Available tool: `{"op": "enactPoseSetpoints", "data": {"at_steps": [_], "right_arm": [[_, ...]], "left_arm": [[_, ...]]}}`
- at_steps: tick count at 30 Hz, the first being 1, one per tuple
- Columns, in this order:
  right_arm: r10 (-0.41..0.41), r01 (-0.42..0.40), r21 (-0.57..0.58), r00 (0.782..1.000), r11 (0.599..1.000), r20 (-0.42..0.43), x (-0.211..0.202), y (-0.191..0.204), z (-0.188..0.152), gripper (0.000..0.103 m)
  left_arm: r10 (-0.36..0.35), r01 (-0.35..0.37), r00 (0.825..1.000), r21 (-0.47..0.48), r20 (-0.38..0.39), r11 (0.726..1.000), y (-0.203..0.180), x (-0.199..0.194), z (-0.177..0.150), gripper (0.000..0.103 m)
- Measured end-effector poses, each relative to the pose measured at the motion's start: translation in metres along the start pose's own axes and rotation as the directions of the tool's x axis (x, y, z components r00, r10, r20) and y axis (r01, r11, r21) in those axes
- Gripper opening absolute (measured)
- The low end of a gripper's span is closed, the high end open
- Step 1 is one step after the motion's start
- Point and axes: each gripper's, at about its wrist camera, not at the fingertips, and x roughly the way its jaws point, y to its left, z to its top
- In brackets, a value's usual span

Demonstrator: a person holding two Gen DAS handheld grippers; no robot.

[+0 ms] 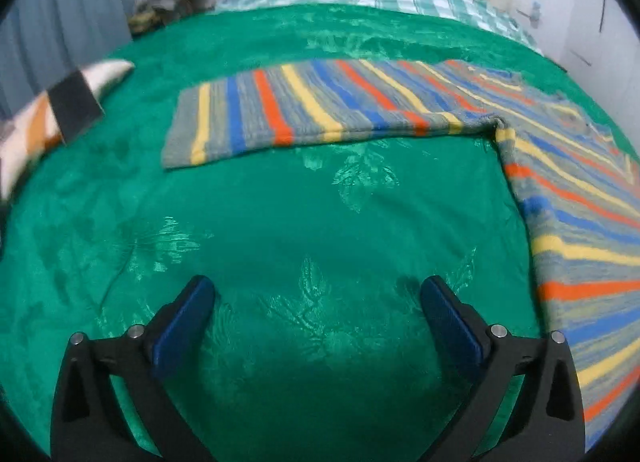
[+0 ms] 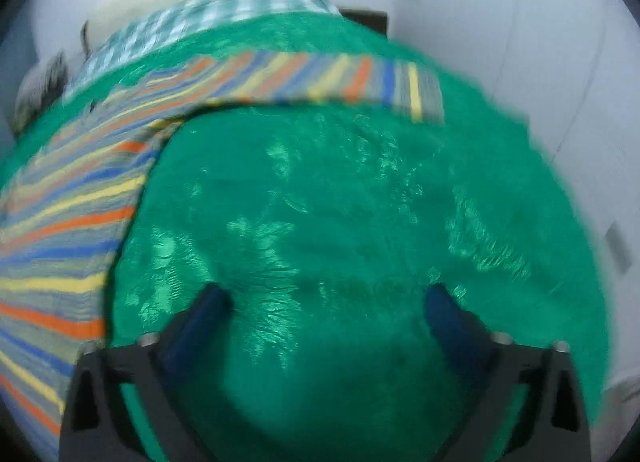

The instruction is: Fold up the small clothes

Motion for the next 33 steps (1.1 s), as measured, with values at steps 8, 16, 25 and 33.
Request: {"op": "enactPoseSetpoints", "data": {"at_steps": [8, 16, 25, 33], "right_arm": [[-0.032, 0.032, -0.027, 0.999, 0.999, 0.019, 0.003, 0.007, 0.001, 0.103], [-0.035, 0.036, -0.031, 0.999, 0.999, 0.023, 0.002, 0.008, -0.001, 0.103], [-0.027, 0.028, -0.026, 0.999, 0.999, 0.031, -0.002, 0.008, -0.006, 0.103], [-0.031, 0.032, -0.028, 0.999, 0.999, 0.032, -0.002, 0.007, -0.006, 0.103]], "left_arm": [[-0.034, 0.034, 0.999, -0.031, 0.008, 0.999, 0.007, -0.003, -0.002, 0.103], [-0.026, 0.027, 1.000, -0.025, 0.007, 0.999, 0.005, 0.000, -0.005, 0.103], [-0.027, 0.027, 1.000, -0.026, 0.007, 0.999, 0.005, 0.000, -0.005, 0.103], [-0.027, 0.027, 1.000, -0.026, 0.006, 0.999, 0.005, 0.000, -0.005, 0.103]]}}
